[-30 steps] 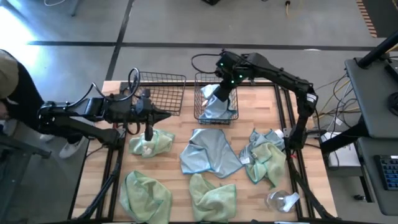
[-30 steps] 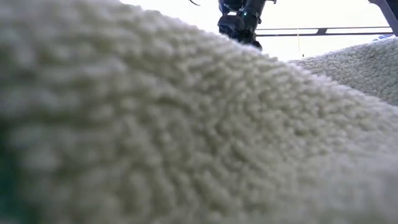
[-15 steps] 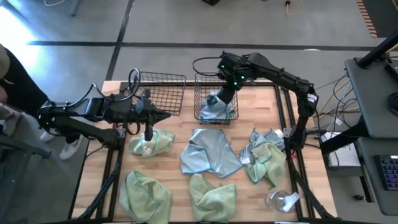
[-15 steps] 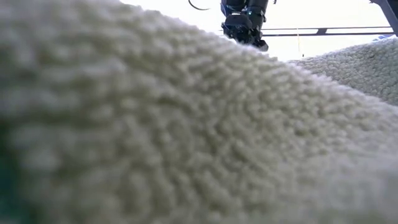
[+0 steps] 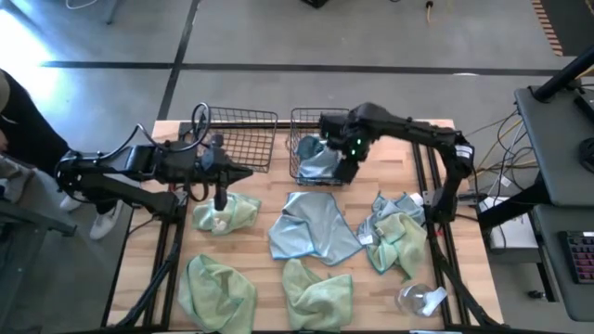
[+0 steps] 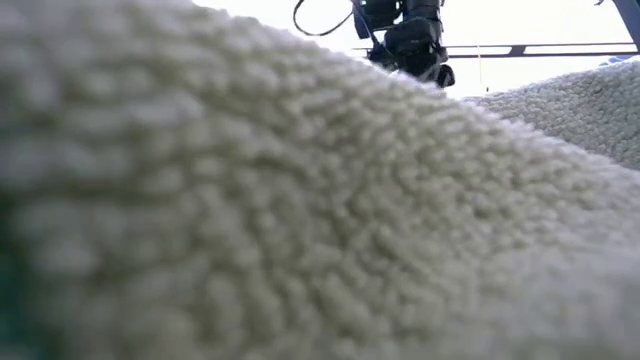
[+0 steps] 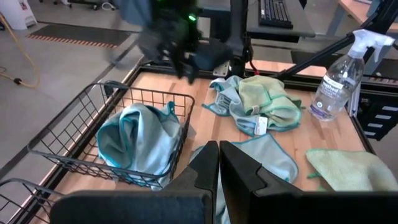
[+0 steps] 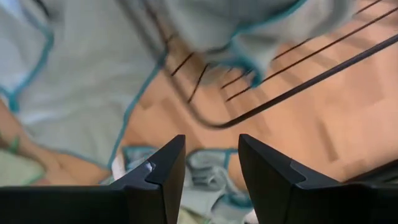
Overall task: Sort microfiber towel by color & place in baskets
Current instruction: Put the blue towel into the right wire basket
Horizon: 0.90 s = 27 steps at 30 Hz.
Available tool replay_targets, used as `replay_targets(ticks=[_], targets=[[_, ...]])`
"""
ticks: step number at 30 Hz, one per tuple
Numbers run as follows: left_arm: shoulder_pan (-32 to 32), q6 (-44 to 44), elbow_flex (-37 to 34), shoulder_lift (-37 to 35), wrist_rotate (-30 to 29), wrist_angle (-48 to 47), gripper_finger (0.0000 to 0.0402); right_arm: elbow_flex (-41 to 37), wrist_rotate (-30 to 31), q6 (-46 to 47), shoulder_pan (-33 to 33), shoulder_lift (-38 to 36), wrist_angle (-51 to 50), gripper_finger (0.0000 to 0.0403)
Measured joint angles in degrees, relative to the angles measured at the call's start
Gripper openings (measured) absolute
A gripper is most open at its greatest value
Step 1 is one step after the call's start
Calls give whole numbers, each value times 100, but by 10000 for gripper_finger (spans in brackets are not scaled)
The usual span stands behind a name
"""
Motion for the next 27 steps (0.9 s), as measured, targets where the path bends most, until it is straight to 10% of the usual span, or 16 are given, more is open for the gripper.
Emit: replay_targets(ticks=[27], targets=[[-1,236,0,-456,531,-437,0,-1365,-143,2690,2099,-157,2423,144]])
